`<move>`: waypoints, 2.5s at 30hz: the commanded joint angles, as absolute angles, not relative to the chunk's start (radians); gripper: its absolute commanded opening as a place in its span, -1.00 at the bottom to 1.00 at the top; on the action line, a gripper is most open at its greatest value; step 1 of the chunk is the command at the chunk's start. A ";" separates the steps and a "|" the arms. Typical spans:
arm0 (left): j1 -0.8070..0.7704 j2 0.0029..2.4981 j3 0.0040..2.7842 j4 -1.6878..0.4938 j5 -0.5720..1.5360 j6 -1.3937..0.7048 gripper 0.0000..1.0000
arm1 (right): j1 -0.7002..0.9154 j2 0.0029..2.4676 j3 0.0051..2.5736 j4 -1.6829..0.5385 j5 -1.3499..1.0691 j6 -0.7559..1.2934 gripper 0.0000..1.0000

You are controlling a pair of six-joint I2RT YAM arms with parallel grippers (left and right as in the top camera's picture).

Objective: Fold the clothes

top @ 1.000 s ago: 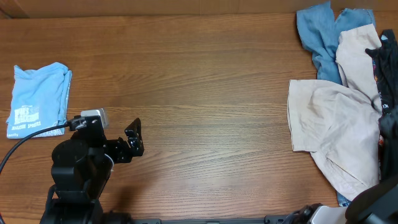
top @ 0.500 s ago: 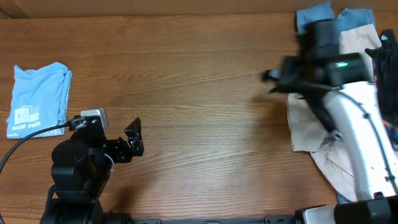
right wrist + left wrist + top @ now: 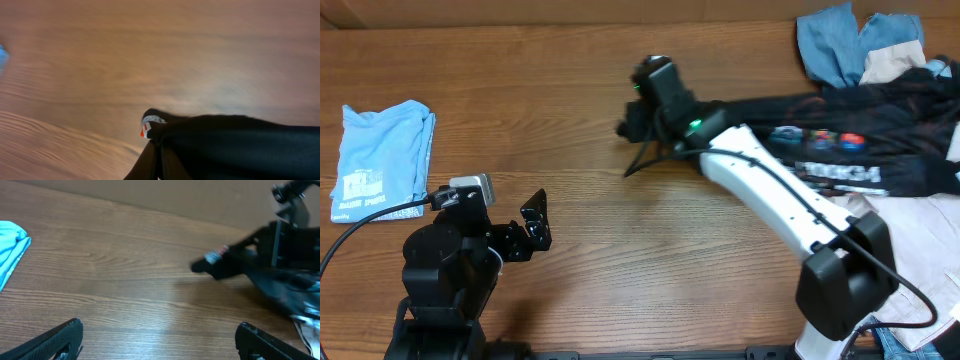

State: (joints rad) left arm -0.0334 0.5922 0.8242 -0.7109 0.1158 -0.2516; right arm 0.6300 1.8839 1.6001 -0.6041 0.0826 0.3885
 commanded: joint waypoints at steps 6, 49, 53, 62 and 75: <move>-0.039 0.595 0.844 -0.706 0.105 -0.225 1.00 | 0.768 1.876 1.623 -0.280 0.065 0.402 -0.92; -0.165 1.451 0.845 -0.414 0.420 -0.359 0.90 | 0.052 1.518 1.625 -1.031 0.111 0.224 1.00; -0.208 1.579 0.845 -0.323 0.420 -0.416 0.69 | 0.036 1.518 1.625 -1.050 0.111 0.224 1.00; -0.217 1.728 0.845 -0.164 0.320 -0.461 0.65 | 0.035 1.518 1.625 -1.069 0.111 0.224 1.00; -0.077 1.752 0.971 -0.263 0.126 -0.416 -0.92 | 0.022 1.518 1.625 -1.113 0.112 0.224 1.00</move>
State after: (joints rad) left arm -0.1795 1.7573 0.8642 -0.2089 0.2142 -0.4538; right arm 0.0349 1.5196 1.6119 -1.1114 0.1089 0.2310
